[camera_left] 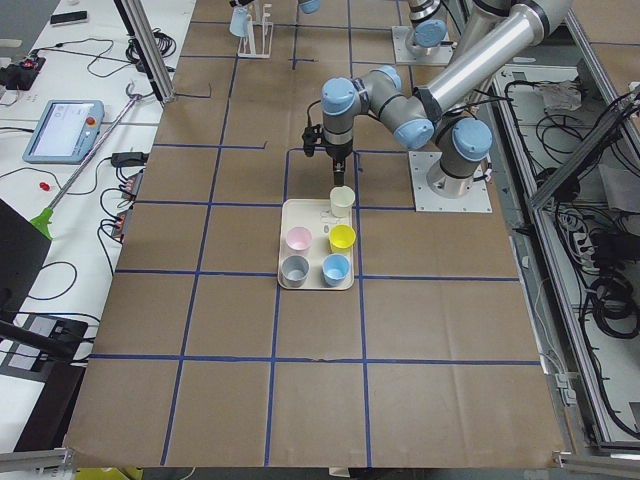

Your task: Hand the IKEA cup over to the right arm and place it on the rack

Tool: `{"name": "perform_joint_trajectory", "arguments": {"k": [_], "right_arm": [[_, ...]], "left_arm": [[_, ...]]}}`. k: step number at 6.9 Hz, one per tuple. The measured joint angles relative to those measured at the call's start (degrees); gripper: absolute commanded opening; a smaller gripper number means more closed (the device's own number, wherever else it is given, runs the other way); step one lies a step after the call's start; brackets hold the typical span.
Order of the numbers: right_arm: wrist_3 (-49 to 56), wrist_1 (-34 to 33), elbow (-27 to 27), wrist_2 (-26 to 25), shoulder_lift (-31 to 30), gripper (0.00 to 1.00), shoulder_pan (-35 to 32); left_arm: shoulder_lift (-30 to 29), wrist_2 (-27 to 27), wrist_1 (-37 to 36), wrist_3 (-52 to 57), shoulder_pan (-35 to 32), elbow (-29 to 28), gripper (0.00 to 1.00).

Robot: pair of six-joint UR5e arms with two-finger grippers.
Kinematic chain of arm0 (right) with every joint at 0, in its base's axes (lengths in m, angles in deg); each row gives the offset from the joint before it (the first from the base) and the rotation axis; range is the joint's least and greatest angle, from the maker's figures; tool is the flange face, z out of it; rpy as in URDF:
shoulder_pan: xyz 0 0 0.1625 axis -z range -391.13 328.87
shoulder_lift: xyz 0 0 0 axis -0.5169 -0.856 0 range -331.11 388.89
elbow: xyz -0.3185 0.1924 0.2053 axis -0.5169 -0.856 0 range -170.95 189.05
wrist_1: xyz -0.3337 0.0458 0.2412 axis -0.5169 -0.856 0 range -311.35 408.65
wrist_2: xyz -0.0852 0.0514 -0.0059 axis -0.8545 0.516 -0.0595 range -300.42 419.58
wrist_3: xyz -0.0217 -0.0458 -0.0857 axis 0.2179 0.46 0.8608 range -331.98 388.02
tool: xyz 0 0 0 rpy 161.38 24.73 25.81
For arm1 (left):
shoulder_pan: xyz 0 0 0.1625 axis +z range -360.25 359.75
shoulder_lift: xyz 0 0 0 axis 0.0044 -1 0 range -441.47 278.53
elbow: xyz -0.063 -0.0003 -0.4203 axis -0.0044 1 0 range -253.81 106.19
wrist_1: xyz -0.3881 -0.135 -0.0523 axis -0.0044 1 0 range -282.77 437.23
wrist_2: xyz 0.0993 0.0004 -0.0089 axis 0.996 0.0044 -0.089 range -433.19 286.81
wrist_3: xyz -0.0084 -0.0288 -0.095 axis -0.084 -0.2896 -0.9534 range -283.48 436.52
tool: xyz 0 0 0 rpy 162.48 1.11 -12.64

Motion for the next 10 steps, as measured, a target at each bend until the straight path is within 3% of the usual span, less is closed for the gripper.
{"name": "perform_joint_trajectory", "arguments": {"k": [3,7,8,9,10], "right_arm": [[-2.9,0.7,-0.9,0.6,-5.0,0.99,-0.6],[-24.3,0.7,-0.2,3.3,-8.2,1.0,-8.6],[-32.6,0.6,0.2,3.1,-8.2,1.0,-11.3],[-40.6,0.5,0.5,2.9,-8.2,1.0,-13.7],[-48.6,0.5,0.8,2.7,-8.1,1.0,-15.7]], "left_arm": [[-3.8,0.4,-6.5,-0.1,0.1,3.2,0.99],[-5.0,1.3,-11.2,-0.1,0.3,6.1,0.96],[-5.1,2.7,-11.4,-0.1,0.3,6.1,0.76],[-5.0,3.6,-11.5,-0.2,0.3,6.1,0.34],[-5.0,4.0,-11.5,-0.1,0.3,5.9,0.03]]}}
